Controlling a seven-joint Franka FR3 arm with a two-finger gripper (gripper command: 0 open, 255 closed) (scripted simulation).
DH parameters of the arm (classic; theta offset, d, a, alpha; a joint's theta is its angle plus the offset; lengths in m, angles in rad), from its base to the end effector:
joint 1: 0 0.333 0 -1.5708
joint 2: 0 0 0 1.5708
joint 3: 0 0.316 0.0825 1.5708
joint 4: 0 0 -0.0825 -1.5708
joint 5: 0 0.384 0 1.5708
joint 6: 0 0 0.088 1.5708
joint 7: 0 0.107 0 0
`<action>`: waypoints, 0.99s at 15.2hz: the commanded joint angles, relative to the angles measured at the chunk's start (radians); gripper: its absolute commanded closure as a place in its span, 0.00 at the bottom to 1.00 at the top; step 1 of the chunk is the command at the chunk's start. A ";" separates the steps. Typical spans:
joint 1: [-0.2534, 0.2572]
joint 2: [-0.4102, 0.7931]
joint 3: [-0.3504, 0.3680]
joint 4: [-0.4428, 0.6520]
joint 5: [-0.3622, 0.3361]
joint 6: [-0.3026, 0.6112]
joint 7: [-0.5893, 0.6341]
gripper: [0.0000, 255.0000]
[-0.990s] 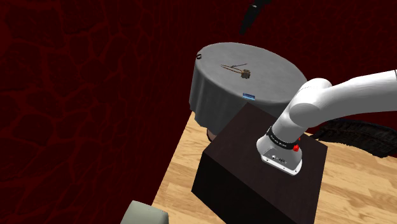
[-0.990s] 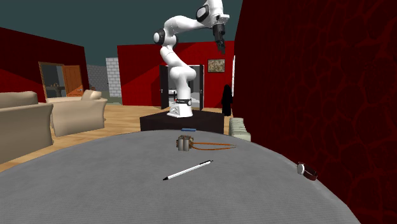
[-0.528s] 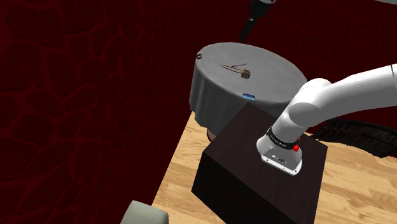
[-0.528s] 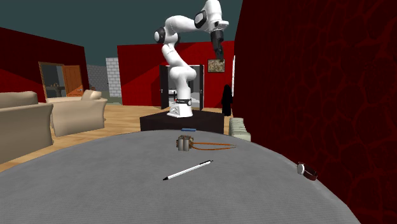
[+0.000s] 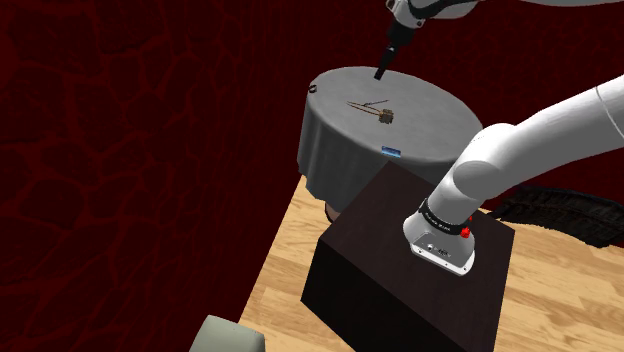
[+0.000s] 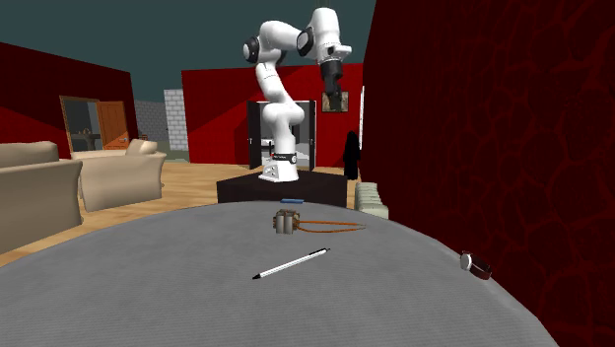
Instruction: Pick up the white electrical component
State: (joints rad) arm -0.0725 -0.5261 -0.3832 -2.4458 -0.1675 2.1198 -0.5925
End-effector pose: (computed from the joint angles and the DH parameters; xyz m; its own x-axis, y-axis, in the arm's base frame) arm 0.3659 -0.1991 0.4897 0.9561 0.2436 0.1628 0.2352 -0.9695 0.0697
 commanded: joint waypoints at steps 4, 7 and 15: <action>0.015 0.159 -0.116 0.038 0.030 0.114 -0.140 0.00; 0.034 0.271 -0.185 0.077 0.082 0.174 -0.239 0.00; 0.036 0.632 -0.297 0.246 0.384 0.265 -0.586 0.00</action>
State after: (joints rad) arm -0.0298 0.0528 -0.6734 -2.2229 0.1634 2.3735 -1.1230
